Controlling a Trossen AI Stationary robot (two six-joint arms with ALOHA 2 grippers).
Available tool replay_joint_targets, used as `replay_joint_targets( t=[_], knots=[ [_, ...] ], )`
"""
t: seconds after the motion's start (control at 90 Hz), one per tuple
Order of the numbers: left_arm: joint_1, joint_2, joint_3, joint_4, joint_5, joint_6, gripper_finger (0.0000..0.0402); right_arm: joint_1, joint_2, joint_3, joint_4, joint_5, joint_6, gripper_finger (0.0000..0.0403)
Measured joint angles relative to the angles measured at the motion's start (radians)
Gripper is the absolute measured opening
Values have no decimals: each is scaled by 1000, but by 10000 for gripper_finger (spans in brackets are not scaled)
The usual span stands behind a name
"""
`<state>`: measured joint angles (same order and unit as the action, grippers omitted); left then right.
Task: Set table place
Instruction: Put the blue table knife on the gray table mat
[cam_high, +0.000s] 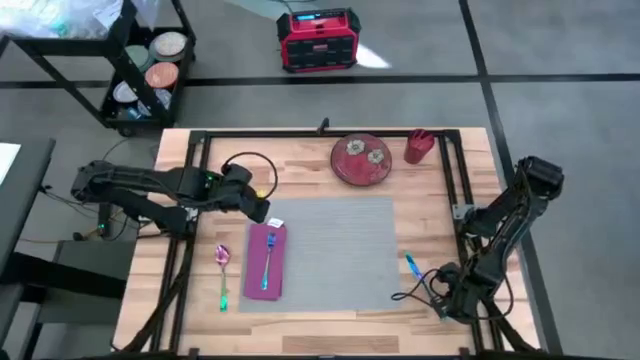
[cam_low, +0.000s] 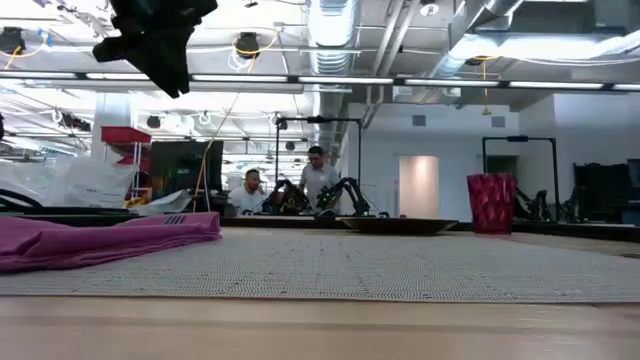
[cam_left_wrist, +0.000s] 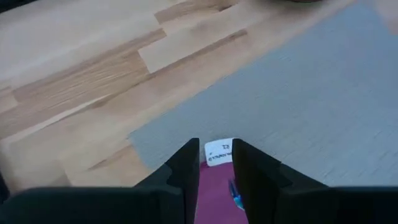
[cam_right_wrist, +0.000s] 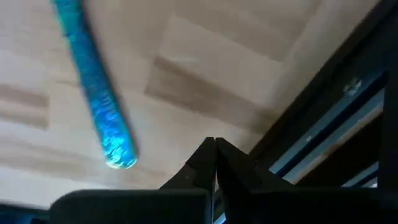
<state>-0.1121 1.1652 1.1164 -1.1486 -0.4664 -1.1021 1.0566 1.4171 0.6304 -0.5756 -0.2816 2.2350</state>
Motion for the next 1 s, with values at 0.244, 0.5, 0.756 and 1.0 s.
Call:
replay_joint_targets(
  t=[0.244,0.5,0.756,1.0],
  knots=[
    [-30,0,0,0,1,-21,79,-58,95,72,-70,-30,-158,0],
    [-39,0,1,9,-2,-20,79,-142,91,116,208,141,-428,0],
    [-45,0,0,28,-6,-20,79,-236,91,115,206,197,-526,0],
    [-45,0,-6,121,-7,-14,79,-277,89,115,250,116,-715,4]
  ],
)
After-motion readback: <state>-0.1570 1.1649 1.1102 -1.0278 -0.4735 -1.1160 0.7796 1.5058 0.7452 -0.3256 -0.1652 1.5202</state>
